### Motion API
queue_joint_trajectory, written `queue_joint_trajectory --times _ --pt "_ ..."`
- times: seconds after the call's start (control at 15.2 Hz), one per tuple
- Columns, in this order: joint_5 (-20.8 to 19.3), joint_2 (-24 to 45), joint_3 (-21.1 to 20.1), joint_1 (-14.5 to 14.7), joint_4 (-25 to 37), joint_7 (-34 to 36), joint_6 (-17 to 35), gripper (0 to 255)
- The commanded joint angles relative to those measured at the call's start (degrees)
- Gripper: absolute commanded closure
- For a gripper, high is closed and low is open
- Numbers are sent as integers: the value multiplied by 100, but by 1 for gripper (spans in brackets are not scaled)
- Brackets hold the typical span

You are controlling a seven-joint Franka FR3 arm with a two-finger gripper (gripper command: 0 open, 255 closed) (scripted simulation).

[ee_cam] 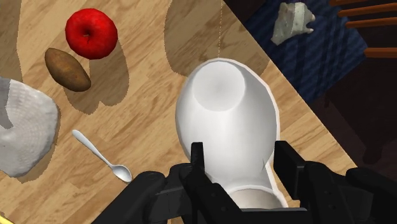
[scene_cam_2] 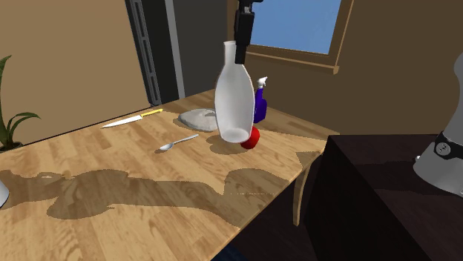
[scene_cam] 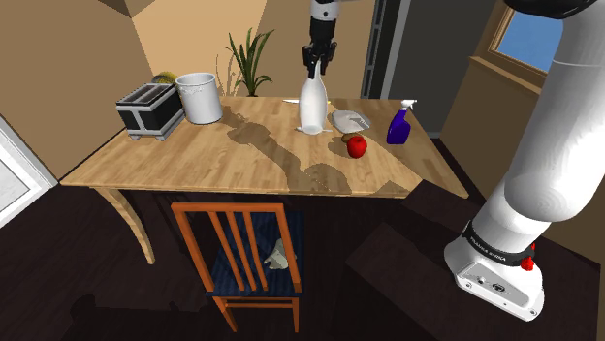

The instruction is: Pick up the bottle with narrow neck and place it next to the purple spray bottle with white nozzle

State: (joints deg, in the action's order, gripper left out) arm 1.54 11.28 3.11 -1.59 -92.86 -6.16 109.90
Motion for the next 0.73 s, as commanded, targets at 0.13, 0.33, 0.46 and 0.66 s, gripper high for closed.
queue_joint_trajectory --times 0.13,0.33,0.46,0.66 --pt "1 -3 6 -9 300 -7 -302 255" --pt "0 9 7 -11 547 -4 -538 255" --pt "0 25 7 -13 723 -2 -698 255" --pt "1 61 9 -16 1004 1 -943 255"
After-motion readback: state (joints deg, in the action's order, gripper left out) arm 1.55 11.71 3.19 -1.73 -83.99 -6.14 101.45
